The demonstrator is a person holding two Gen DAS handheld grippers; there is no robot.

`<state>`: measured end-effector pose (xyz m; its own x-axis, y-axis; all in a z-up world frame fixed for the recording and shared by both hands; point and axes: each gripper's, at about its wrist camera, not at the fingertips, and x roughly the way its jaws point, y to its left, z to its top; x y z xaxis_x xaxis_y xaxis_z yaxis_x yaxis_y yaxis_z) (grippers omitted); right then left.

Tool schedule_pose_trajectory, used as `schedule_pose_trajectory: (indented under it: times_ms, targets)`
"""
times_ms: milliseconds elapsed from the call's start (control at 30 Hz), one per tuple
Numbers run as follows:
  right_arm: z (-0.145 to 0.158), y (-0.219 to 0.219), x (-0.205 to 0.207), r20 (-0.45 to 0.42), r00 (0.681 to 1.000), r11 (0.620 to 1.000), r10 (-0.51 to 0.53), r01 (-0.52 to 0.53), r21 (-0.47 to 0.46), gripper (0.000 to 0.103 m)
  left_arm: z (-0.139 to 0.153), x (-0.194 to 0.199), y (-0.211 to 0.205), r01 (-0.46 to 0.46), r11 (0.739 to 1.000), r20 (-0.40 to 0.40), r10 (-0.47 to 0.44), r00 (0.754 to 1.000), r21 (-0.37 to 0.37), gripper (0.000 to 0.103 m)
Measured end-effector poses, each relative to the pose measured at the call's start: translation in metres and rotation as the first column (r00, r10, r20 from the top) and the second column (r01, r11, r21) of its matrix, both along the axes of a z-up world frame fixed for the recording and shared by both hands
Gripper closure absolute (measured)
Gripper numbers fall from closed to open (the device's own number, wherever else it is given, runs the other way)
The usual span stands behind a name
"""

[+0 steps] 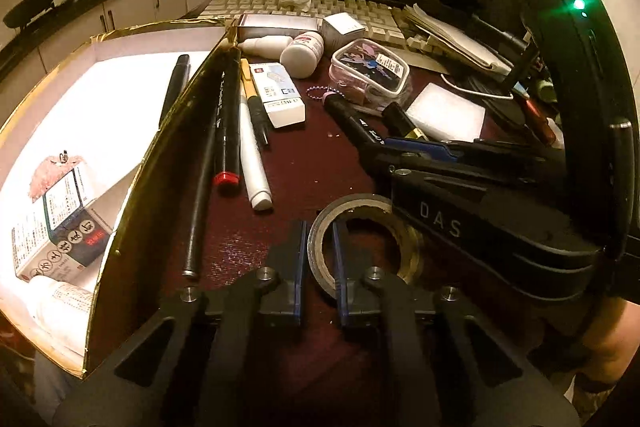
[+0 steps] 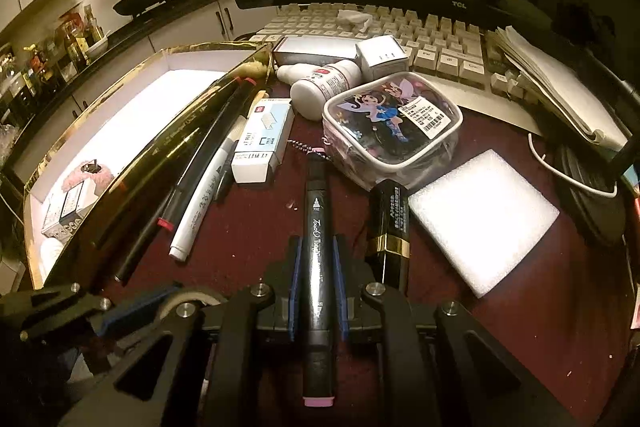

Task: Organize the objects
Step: 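Lift the tape roll with the left gripper while the right gripper grasps a black marker, then carry the tape roll and black marker over the white tray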

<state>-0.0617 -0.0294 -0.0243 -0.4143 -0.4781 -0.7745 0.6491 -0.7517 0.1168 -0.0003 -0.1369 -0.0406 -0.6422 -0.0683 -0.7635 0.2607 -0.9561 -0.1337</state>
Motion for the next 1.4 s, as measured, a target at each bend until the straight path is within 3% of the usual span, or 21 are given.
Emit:
schedule_pose_trajectory:
  times_ms: [233, 733, 933, 1400]
  targets:
    - [0.005, 0.004, 0.002, 0.008, 1.0, 0.998, -0.014, 0.014, -0.062, 0.09, 0.0, 0.0, -0.005, 0.004, 0.997, -0.021, -0.002, 1.0, 0.072, 0.091]
    - [0.029, 0.002, 0.012, -0.016, 1.0, 0.991, 0.019, -0.02, -0.135, 0.09, 0.0, -0.006, -0.005, 0.024, 0.993, -0.033, -0.021, 0.999, 0.118, 0.091]
    - [0.028, 0.005, 0.007, -0.008, 1.0, 0.989, 0.007, -0.008, -0.148, 0.09, 0.0, -0.003, -0.015, 0.033, 0.981, -0.049, -0.024, 0.999, 0.192, 0.091]
    - [0.031, 0.012, 0.01, 0.001, 1.0, 0.984, -0.008, 0.008, -0.178, 0.09, 0.037, 0.023, -0.029, 0.046, 0.976, -0.145, -0.016, 0.989, 0.213, 0.091]
